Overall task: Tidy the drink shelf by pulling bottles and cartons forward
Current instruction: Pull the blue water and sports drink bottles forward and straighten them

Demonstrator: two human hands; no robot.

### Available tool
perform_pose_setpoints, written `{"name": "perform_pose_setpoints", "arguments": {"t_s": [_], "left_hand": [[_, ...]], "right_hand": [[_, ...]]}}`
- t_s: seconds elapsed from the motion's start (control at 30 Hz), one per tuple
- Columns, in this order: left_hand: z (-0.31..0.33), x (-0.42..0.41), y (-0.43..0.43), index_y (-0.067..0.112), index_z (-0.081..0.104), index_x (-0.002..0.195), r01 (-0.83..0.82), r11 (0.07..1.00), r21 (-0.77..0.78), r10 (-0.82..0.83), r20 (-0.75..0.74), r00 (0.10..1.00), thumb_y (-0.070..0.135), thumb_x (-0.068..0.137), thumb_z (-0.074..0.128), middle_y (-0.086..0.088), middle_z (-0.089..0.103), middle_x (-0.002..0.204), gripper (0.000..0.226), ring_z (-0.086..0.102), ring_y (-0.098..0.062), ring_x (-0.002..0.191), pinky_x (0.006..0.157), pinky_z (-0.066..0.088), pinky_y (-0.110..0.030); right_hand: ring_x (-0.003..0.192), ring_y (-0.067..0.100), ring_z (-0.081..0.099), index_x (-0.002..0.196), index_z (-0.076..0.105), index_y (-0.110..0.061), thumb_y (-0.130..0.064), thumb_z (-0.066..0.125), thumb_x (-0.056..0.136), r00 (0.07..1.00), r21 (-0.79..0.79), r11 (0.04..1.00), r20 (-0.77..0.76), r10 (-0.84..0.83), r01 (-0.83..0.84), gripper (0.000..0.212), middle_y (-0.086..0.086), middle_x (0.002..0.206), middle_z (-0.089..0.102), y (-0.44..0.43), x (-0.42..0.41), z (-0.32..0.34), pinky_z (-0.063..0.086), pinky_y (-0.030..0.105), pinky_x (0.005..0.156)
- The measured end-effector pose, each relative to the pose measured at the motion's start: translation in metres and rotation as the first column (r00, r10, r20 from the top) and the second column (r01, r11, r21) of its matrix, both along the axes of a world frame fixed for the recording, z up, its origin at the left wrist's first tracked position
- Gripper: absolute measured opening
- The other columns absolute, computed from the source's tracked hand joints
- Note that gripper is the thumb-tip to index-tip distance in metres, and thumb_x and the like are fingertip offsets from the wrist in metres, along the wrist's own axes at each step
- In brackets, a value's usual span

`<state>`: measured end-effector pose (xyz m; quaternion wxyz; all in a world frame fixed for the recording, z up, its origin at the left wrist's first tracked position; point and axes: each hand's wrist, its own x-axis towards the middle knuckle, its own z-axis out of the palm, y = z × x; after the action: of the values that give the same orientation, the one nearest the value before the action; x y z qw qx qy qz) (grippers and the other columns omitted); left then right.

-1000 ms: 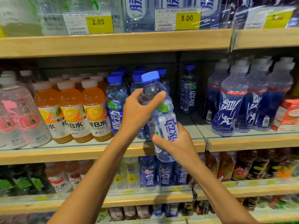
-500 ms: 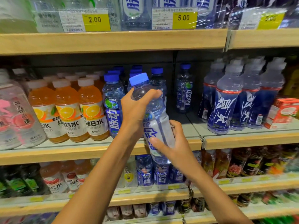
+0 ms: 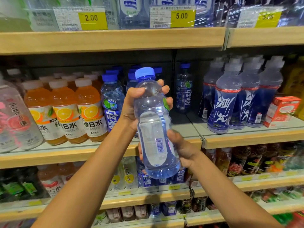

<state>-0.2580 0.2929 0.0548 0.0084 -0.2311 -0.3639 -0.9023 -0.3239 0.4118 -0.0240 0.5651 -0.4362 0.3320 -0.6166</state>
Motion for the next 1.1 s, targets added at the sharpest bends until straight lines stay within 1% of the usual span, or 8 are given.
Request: {"name": "perform_pose_setpoints", "arguments": {"t_s": [0.13,0.23,0.37,0.5,0.6,0.77,0.97,1.1], "left_hand": [[-0.007,0.0,-0.005,0.005,0.062,0.102,-0.244,0.959,-0.145,0.251,0.033,0.967,0.029,0.043,0.093,-0.011,0.068,0.092,0.071,0.068,-0.027,0.078,0.07,0.058,-0.036],[-0.008,0.003,-0.008,0.009,0.063,0.104,-0.425,0.828,-0.366,0.476,0.057,0.878,0.046,0.049,0.088,-0.009,0.071,0.096,0.071,0.069,-0.024,0.082,0.073,0.057,-0.033],[-0.012,0.009,-0.006,0.021,0.069,0.099,-0.628,0.444,-0.639,0.792,-0.048,0.608,0.049,0.082,0.066,-0.008,0.073,0.104,0.034,0.07,-0.025,0.096,0.086,0.055,-0.041],[-0.032,0.016,-0.004,0.018,0.066,0.095,-0.801,-0.021,-0.599,0.87,-0.405,0.28,0.028,0.095,0.058,0.0,0.07,0.093,0.013,0.066,-0.015,0.091,0.084,0.053,-0.033],[-0.064,0.021,-0.002,0.014,0.064,0.093,-0.775,-0.377,-0.507,0.722,-0.685,0.097,0.029,0.094,0.053,0.003,0.066,0.088,0.018,0.061,-0.01,0.082,0.075,0.049,-0.025],[-0.117,0.016,-0.011,0.001,0.066,0.092,-0.625,-0.736,-0.259,0.188,-0.966,0.178,0.021,0.093,0.049,-0.01,0.065,0.087,0.026,0.062,-0.026,0.077,0.067,0.049,-0.033],[-0.146,0.003,-0.039,-0.003,0.069,0.096,-0.658,-0.751,-0.056,-0.225,-0.915,0.335,0.013,0.091,0.05,-0.015,0.068,0.092,0.025,0.065,-0.03,0.08,0.072,0.054,-0.036],[-0.151,0.002,-0.05,0.0,0.069,0.103,-0.677,-0.733,0.067,-0.36,-0.882,0.303,0.017,0.094,0.046,-0.014,0.069,0.101,0.03,0.065,-0.027,0.089,0.081,0.05,-0.034]], "right_hand": [[0.086,0.022,0.07,0.112,0.061,-0.013,-0.056,0.089,0.043,0.96,-0.004,0.969,-0.137,-0.245,0.247,0.086,0.008,0.097,0.072,0.003,0.006,-0.003,0.057,0.035,0.077],[0.082,0.017,0.07,0.098,0.067,-0.017,-0.05,0.085,0.051,0.873,-0.052,0.927,-0.321,-0.367,0.371,0.061,0.005,0.091,0.074,0.008,0.006,-0.001,0.055,0.027,0.07],[0.068,0.005,0.068,0.082,0.067,-0.025,-0.036,0.077,0.066,0.707,-0.159,0.813,-0.421,-0.569,0.56,0.023,-0.007,0.075,0.073,0.012,-0.001,0.0,0.05,0.015,0.06],[0.07,0.001,0.069,0.088,0.067,-0.032,-0.024,0.079,0.075,0.588,-0.285,0.71,-0.411,-0.697,0.643,0.019,-0.013,0.079,0.073,0.011,-0.014,0.0,0.05,0.011,0.06],[0.077,0.005,0.07,0.089,0.068,-0.042,-0.032,0.075,0.074,0.53,-0.339,0.656,-0.396,-0.75,0.674,0.019,-0.013,0.086,0.074,0.009,-0.026,-0.001,0.051,0.012,0.063],[0.081,0.0,0.069,0.093,0.065,-0.049,-0.029,0.074,0.075,0.465,-0.356,0.618,-0.428,-0.775,0.701,0.028,-0.019,0.088,0.073,-0.004,-0.044,-0.009,0.05,0.011,0.065],[0.098,-0.003,0.064,0.111,0.052,-0.034,-0.04,0.072,0.071,0.472,-0.325,0.62,-0.43,-0.77,0.715,0.045,-0.016,0.106,0.067,-0.03,-0.063,-0.024,0.049,0.012,0.077],[0.106,0.002,0.063,0.12,0.048,-0.03,-0.044,0.073,0.072,0.53,-0.288,0.665,-0.426,-0.734,0.689,0.056,-0.009,0.118,0.064,-0.045,-0.075,-0.028,0.05,0.015,0.082]]}}
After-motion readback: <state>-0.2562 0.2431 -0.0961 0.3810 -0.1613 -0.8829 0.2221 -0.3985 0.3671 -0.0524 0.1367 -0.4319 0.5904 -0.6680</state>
